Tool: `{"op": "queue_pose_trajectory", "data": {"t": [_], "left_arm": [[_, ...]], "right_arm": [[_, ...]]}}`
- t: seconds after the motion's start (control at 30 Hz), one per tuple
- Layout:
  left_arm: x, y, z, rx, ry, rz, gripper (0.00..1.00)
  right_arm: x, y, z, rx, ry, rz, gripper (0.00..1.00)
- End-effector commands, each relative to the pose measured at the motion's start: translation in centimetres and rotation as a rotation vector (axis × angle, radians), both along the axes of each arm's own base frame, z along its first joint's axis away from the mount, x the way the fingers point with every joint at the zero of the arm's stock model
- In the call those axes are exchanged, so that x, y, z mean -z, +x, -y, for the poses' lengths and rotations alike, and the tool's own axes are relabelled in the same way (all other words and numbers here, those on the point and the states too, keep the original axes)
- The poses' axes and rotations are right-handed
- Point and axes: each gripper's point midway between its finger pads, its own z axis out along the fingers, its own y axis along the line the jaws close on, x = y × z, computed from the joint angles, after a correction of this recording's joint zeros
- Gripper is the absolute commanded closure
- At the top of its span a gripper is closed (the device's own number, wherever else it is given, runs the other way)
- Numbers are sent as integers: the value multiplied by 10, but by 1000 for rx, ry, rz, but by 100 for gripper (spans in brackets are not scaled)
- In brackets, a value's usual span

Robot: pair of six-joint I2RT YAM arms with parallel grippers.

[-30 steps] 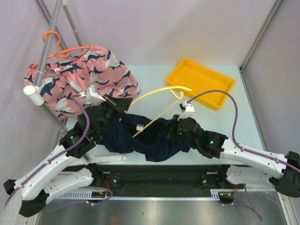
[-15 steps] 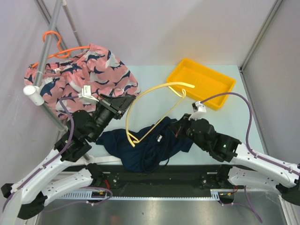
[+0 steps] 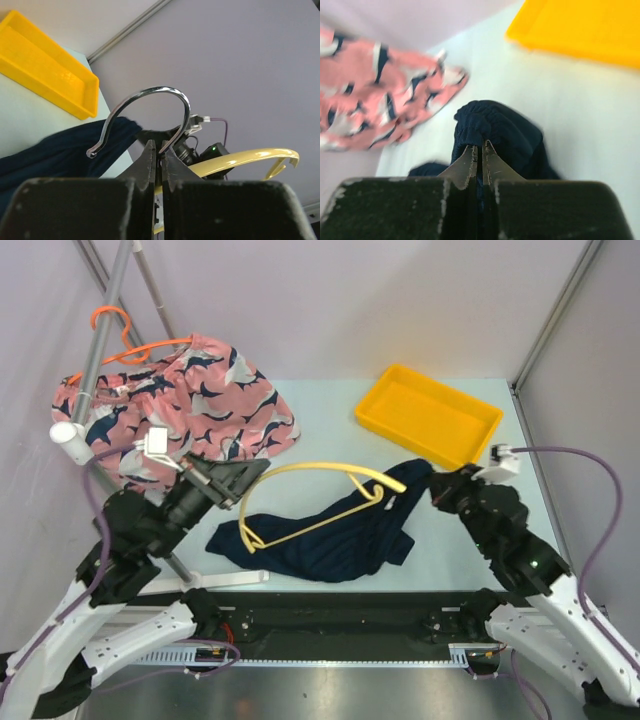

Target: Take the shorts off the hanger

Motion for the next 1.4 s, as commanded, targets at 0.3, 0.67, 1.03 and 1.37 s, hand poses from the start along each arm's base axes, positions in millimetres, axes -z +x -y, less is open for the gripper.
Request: {"op": "queue_pose_trajectory", "data": {"t": [0.3, 0.67, 1.03, 1.37], "left_arm": [[-5, -24, -34, -25, 50, 82, 100], [-13, -37, -52, -43, 27, 108, 100], [-25, -44, -72, -88, 20, 127, 100], [-20, -45, -79, -109, 31, 135, 100]], "right_arm": [[-46, 17, 83, 224, -213, 30, 100], [-7, 12, -135, -319, -63, -68, 100], [89, -50, -301, -809, 134, -351, 76], [142, -56, -185, -546, -340, -506, 22]]}}
